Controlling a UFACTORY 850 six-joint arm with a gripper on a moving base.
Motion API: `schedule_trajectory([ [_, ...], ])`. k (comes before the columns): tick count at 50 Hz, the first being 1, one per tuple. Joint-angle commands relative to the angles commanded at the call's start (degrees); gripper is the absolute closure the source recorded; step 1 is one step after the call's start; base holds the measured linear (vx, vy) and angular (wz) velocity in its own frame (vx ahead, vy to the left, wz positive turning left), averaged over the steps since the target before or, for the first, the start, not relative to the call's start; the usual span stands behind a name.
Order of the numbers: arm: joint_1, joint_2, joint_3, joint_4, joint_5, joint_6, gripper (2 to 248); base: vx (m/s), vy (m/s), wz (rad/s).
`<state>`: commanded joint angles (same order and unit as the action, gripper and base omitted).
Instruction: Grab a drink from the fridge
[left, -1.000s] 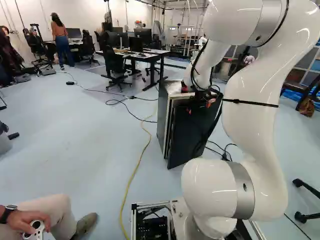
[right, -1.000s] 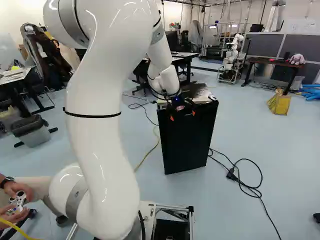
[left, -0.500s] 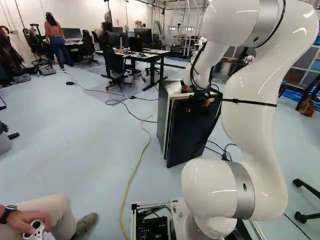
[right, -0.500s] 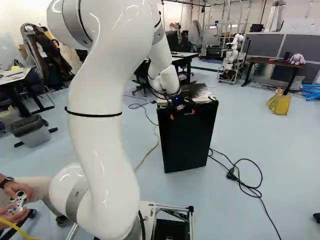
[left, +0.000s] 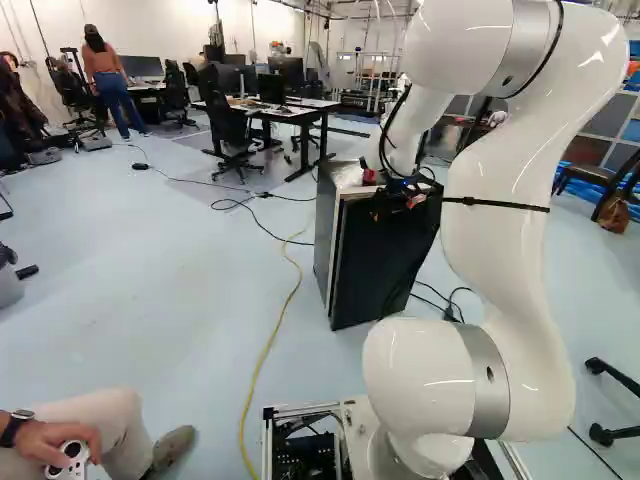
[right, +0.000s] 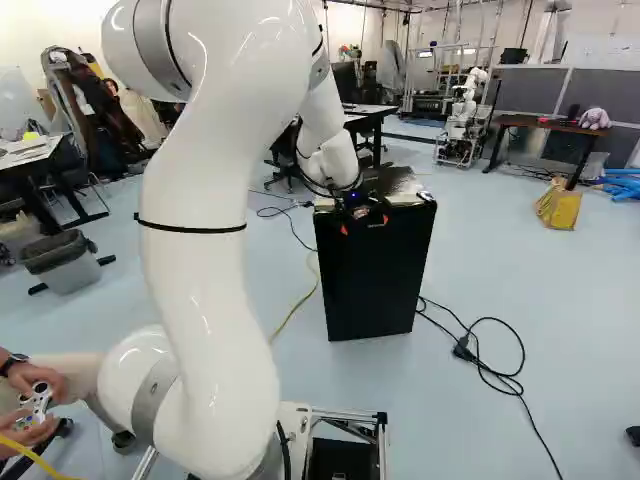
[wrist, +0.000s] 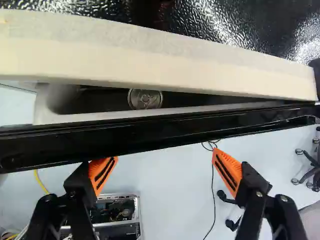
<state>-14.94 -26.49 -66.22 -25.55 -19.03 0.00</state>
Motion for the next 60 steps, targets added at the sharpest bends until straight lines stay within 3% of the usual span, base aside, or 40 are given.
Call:
schedule_trajectory([
  [60,0.26,-1.20,-1.64,0.00,4.70,0.00,3,0.000,0.000,0.000],
])
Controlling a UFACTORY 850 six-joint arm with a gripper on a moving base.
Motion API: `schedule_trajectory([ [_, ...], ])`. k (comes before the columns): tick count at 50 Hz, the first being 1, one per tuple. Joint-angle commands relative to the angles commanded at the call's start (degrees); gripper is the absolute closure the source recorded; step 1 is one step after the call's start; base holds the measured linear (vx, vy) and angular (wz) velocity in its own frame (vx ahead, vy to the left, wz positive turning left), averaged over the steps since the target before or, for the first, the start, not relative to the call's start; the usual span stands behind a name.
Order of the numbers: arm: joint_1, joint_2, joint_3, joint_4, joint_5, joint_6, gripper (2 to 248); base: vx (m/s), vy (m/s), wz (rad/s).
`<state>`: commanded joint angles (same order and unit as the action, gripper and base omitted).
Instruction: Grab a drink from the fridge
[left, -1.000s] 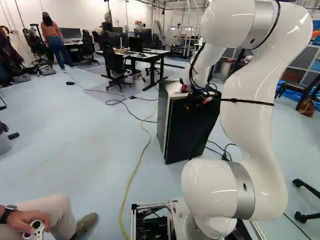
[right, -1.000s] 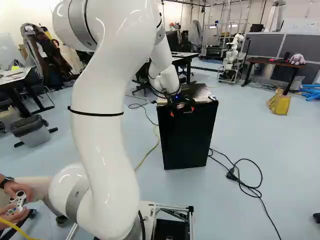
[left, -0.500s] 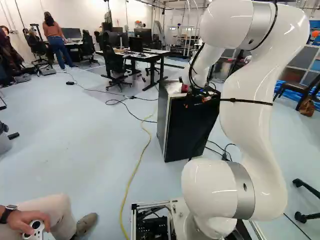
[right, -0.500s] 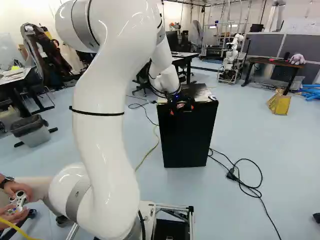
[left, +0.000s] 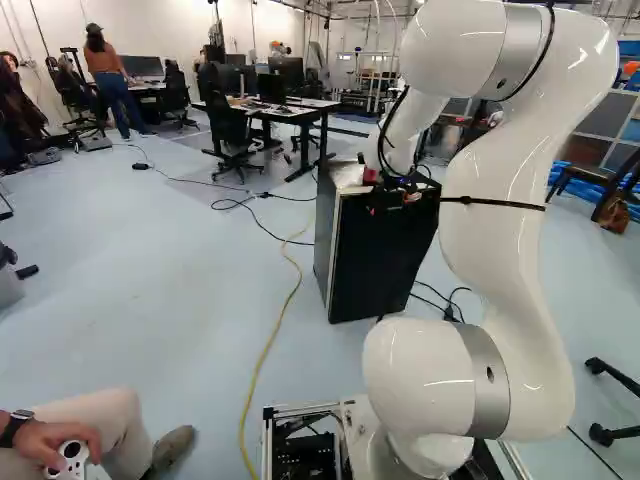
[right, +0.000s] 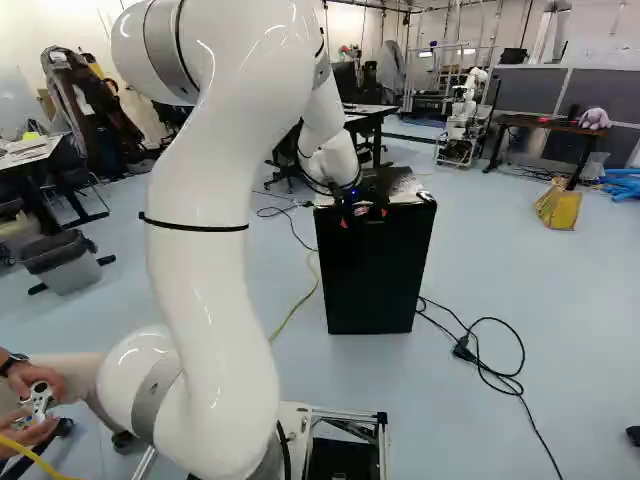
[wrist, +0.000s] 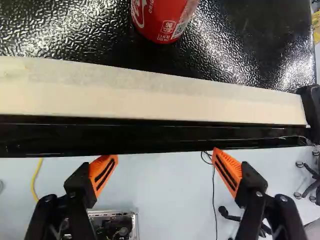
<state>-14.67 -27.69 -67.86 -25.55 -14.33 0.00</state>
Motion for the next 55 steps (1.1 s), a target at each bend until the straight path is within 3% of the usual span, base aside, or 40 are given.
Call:
schedule_trajectory([
  [18,-0.05,0.81,1.09,0.00,0.63,0.00,3,0.000,0.000,0.000],
  [39,0.26,5.19,6.93,0.13,0.63,0.00,3,0.000,0.000,0.000],
  [55,0.67,9.17,12.05,4.12,0.63,0.00,3,0.000,0.000,0.000],
])
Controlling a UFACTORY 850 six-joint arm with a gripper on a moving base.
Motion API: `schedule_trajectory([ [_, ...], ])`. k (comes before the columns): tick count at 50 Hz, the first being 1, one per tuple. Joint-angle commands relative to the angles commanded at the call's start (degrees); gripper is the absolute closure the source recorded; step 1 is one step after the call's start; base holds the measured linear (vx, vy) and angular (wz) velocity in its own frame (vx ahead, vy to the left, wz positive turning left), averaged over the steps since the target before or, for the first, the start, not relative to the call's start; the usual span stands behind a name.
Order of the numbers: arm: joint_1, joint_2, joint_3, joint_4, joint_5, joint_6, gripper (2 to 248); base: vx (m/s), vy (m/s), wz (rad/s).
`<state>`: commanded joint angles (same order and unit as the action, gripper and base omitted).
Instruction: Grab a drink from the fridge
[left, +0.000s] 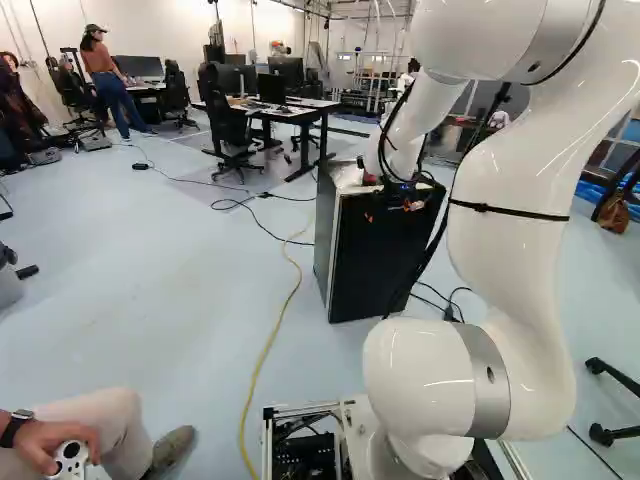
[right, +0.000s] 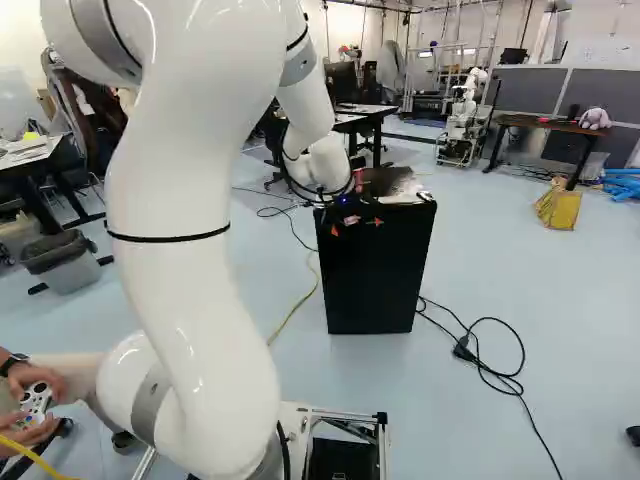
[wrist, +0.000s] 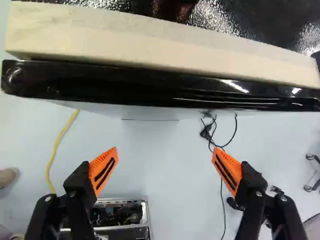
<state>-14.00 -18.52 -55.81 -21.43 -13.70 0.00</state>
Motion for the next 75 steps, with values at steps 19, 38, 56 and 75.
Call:
schedule_trajectory([
  [19,0.56,4.85,6.02,7.77,1.35,0.00,3,0.000,0.000,0.000],
  [38,1.18,9.97,12.03,8.19,10.77,0.00,3,0.000,0.000,0.000],
  [56,1.13,15.02,17.57,8.20,21.57,0.00,3,0.000,0.000,0.000],
  [75,0.86,18.88,21.57,8.20,33.00,0.00,3,0.000,0.000,0.000],
])
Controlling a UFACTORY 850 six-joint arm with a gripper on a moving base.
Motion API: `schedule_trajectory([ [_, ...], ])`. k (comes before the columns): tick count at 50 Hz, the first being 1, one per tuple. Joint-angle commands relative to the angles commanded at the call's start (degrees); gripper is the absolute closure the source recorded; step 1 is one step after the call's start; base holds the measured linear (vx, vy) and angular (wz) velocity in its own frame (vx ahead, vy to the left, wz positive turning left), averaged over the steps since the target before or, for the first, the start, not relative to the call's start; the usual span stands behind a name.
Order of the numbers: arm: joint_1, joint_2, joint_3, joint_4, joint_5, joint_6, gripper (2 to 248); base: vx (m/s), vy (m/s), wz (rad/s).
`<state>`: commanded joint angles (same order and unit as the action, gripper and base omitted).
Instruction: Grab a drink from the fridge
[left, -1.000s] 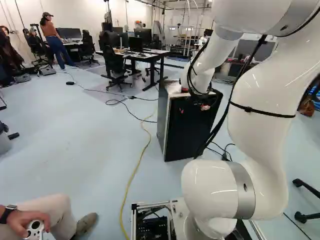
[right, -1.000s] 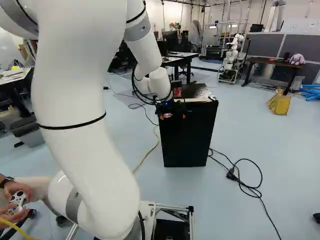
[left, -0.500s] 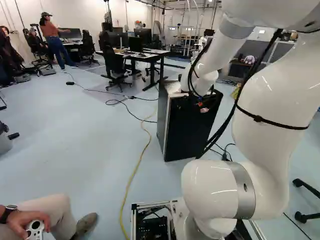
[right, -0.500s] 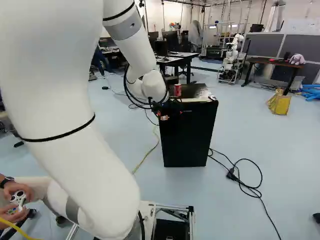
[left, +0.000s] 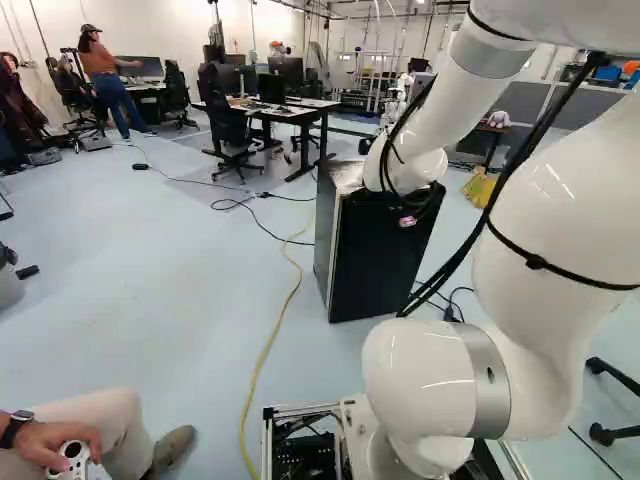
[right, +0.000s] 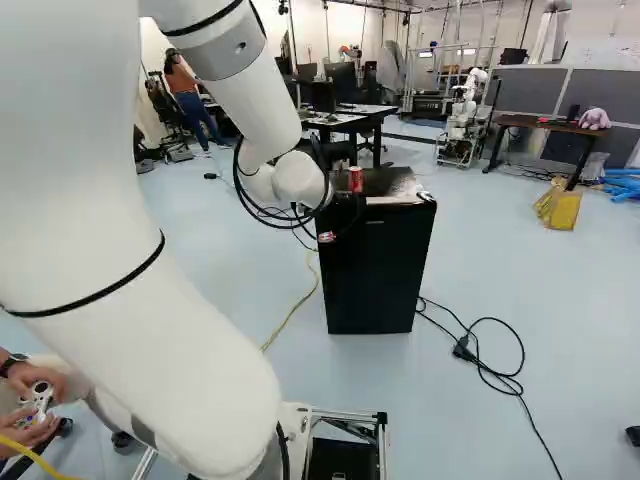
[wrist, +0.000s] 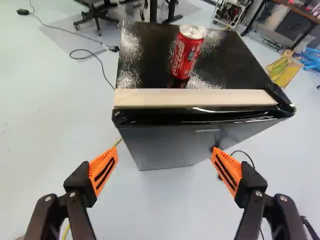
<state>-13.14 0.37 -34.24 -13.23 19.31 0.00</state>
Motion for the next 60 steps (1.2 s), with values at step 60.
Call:
schedule_trajectory([
  [60,-1.82,-12.83,-13.71,2.92,22.07,0.00,3,0.000,0.000,0.000],
])
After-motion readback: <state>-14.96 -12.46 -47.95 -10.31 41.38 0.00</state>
